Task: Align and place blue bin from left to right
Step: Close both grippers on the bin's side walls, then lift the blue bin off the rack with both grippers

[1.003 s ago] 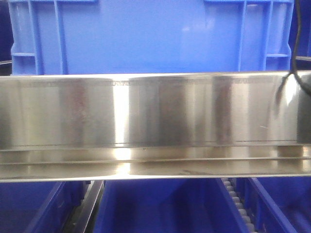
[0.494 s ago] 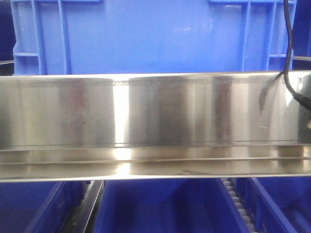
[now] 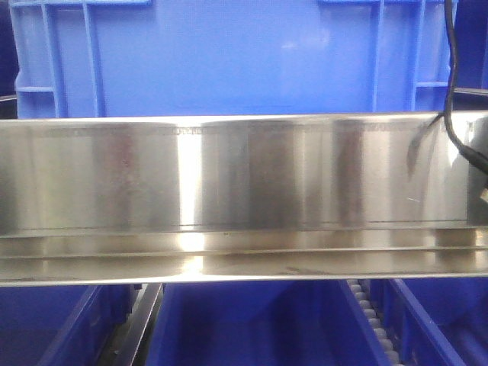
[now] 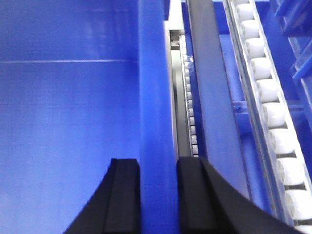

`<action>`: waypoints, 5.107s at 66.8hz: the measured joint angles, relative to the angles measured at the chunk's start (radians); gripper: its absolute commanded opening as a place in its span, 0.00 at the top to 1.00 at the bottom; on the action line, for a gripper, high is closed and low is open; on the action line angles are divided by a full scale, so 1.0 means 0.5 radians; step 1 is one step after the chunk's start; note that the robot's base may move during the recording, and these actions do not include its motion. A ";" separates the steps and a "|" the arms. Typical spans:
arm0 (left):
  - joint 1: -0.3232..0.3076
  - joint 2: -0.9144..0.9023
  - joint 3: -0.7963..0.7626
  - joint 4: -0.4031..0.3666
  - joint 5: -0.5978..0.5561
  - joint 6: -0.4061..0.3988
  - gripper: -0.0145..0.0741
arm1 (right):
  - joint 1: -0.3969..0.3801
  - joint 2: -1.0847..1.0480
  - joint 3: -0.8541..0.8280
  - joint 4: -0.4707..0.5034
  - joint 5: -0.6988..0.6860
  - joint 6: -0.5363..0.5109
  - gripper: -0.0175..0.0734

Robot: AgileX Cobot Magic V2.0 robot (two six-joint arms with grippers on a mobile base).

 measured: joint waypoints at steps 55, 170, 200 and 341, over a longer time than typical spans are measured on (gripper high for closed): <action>-0.185 0.281 -0.062 0.499 0.121 -0.398 0.44 | 0.000 0.000 0.000 0.004 0.004 0.000 0.88; -0.181 0.366 -0.072 0.402 0.186 -0.405 0.96 | 0.000 0.000 -0.006 0.004 0.020 0.000 0.88; -0.181 0.366 -0.072 0.396 0.194 -0.401 0.96 | 0.004 0.000 -0.062 0.016 0.076 0.000 0.88; -1.226 -0.946 0.886 1.007 0.698 -1.226 0.96 | 1.030 -1.603 1.434 -0.793 0.207 1.065 0.88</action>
